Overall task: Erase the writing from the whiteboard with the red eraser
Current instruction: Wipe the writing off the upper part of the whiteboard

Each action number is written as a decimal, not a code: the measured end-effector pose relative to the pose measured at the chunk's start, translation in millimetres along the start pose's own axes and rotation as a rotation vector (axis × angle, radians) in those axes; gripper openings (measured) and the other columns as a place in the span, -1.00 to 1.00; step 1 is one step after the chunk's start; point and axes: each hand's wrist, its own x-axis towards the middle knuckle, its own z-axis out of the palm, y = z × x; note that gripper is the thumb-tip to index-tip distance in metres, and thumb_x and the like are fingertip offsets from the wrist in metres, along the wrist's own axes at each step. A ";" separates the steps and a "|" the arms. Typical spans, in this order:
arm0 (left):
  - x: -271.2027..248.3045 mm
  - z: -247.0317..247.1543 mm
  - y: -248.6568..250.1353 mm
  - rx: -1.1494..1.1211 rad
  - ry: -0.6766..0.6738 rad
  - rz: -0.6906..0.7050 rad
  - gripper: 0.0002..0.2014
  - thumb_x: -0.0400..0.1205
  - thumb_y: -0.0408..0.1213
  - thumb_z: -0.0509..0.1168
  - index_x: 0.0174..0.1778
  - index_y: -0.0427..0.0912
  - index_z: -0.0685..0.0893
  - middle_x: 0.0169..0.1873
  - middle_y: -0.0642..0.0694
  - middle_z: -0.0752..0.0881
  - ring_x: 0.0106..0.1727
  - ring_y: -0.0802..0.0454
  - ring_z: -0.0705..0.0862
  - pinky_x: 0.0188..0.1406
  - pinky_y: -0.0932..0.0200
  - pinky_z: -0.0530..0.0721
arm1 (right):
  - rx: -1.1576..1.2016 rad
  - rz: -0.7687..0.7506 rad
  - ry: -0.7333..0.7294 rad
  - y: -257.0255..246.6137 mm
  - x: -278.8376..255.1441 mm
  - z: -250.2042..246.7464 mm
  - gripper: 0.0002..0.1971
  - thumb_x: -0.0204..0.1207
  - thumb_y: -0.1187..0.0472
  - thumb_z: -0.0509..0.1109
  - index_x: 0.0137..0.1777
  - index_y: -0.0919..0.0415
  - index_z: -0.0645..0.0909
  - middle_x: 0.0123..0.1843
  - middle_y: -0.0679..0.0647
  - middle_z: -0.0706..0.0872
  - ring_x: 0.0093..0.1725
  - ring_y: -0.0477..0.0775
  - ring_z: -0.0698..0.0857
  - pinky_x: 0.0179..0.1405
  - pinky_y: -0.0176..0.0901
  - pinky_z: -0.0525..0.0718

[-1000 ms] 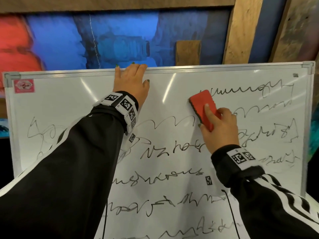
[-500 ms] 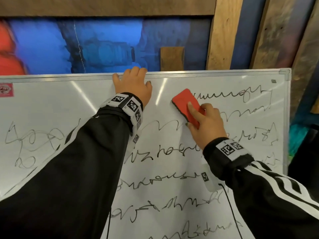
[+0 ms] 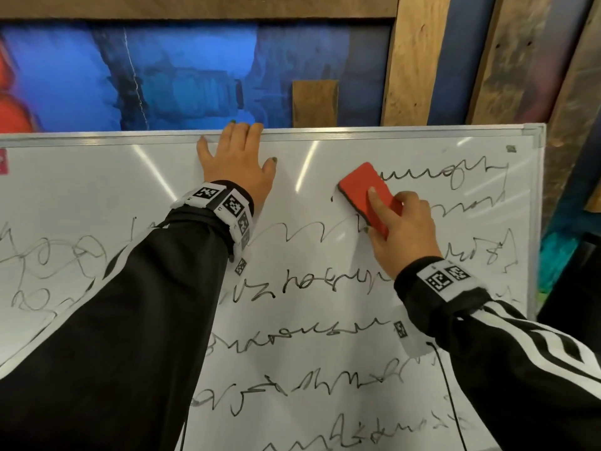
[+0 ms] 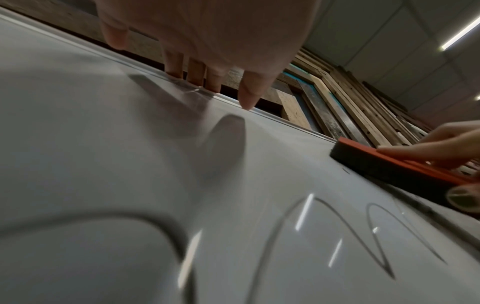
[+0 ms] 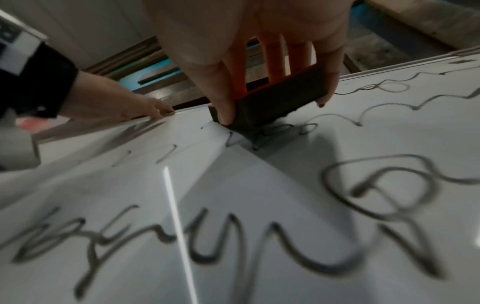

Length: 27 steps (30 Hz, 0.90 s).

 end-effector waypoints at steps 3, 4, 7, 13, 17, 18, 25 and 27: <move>-0.4 -0.3 0.7 -0.013 0.003 -0.012 -0.45 0.64 -0.01 0.05 0.57 -0.04 0.19 0.53 -0.04 0.26 0.59 0.01 0.11 0.50 -0.32 -0.06 | 0.043 -0.075 0.003 -21.7 -5.8 7.5 -0.39 0.31 0.24 0.55 0.40 0.15 0.55 0.10 0.35 0.56 -0.03 0.36 0.53 -0.10 0.14 0.58; -0.3 -0.6 0.4 -0.013 -0.001 -0.013 -0.45 0.64 -0.01 0.05 0.57 -0.04 0.19 0.53 -0.04 0.25 0.59 0.02 0.10 0.50 -0.32 -0.06 | 0.043 -0.122 -0.020 -24.4 -13.6 11.2 -0.39 0.28 0.24 0.58 0.38 0.15 0.57 0.09 0.34 0.58 -0.05 0.35 0.55 -0.13 0.13 0.59; 1.1 -1.6 -1.5 -0.011 -0.023 -0.006 -0.45 0.65 -0.02 0.04 0.58 -0.02 0.16 0.55 -0.03 0.23 0.60 0.03 0.09 0.50 -0.31 -0.08 | 0.016 -0.112 -0.036 -8.9 -27.9 9.3 -0.38 0.28 0.25 0.58 0.39 0.12 0.57 0.13 0.35 0.58 0.00 0.37 0.57 -0.09 0.15 0.58; 0.9 -2.9 0.0 -0.023 -0.014 -0.010 -0.45 0.64 -0.01 0.07 0.57 -0.02 0.19 0.53 -0.03 0.27 0.58 0.03 0.12 0.50 -0.30 -0.04 | 0.007 0.095 -0.021 2.4 0.4 -3.2 -0.40 0.45 0.18 0.45 0.51 0.02 0.41 0.25 0.29 0.46 0.14 0.32 0.42 0.09 0.18 0.53; -0.9 -1.7 0.2 -0.026 -0.004 -0.014 -0.45 0.64 -0.02 0.07 0.57 -0.03 0.19 0.53 -0.03 0.26 0.59 0.03 0.12 0.50 -0.30 -0.04 | 0.029 -0.059 -0.059 0.6 -13.2 3.2 -0.40 0.34 0.23 0.55 0.42 0.08 0.53 0.18 0.35 0.54 0.05 0.39 0.52 -0.02 0.22 0.60; -0.8 -1.4 0.0 -0.026 -0.005 -0.009 -0.44 0.64 -0.02 0.07 0.57 -0.03 0.18 0.53 -0.03 0.26 0.59 0.02 0.11 0.50 -0.30 -0.04 | 0.022 -0.047 -0.051 7.1 -14.4 1.0 -0.40 0.34 0.23 0.54 0.42 0.08 0.53 0.18 0.35 0.54 0.06 0.40 0.52 -0.02 0.24 0.60; -0.1 1.8 -0.2 -0.046 0.008 -0.014 -0.44 0.63 -0.02 0.08 0.56 -0.03 0.19 0.52 -0.03 0.26 0.59 0.02 0.10 0.50 -0.30 -0.04 | 0.030 0.095 -0.057 4.6 -10.1 -2.4 -0.37 0.48 0.14 0.42 0.55 0.03 0.34 0.25 0.27 0.44 0.16 0.27 0.42 0.14 0.15 0.53; -1.0 2.8 0.1 -0.046 0.007 -0.017 -0.43 0.63 -0.02 0.08 0.57 -0.03 0.18 0.53 -0.03 0.26 0.60 0.01 0.09 0.50 -0.30 -0.05 | 0.009 0.014 -0.073 5.3 -22.3 0.5 -0.37 0.44 0.17 0.46 0.53 0.08 0.39 0.22 0.32 0.47 0.11 0.31 0.46 0.05 0.17 0.58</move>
